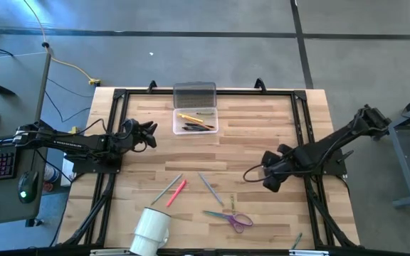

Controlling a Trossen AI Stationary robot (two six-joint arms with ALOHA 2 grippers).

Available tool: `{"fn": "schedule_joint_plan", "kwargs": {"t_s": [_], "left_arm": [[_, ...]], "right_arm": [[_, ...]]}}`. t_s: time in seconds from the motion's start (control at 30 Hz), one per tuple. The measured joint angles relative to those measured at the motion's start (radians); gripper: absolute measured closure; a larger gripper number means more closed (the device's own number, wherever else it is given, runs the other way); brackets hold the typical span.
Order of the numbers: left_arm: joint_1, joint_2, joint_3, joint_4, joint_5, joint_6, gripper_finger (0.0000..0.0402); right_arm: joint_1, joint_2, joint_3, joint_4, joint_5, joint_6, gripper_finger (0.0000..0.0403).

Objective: Pick & place school supplies into a supply box
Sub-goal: Put the top dark green crayon into the supply box

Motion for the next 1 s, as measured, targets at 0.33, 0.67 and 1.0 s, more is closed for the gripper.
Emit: {"fn": "schedule_joint_plan", "kwargs": {"t_s": [0.33, 0.67, 1.0], "left_arm": [[0.000, 0.000, 0.000, 0.040, -0.073, 0.007, 0.0246], [0.000, 0.000, 0.000, 0.052, -0.160, 0.007, 0.0246], [0.000, 0.000, 0.000, 0.052, -0.170, 0.007, 0.0246]], "right_arm": [[0.000, 0.000, -0.194, 0.251, -0.056, 0.036, 0.0324], [-0.008, 0.018, -0.194, 0.245, 0.024, 0.096, 0.0324], [-0.008, 0.106, -0.192, 0.277, 0.027, 0.123, 0.0324]]}}
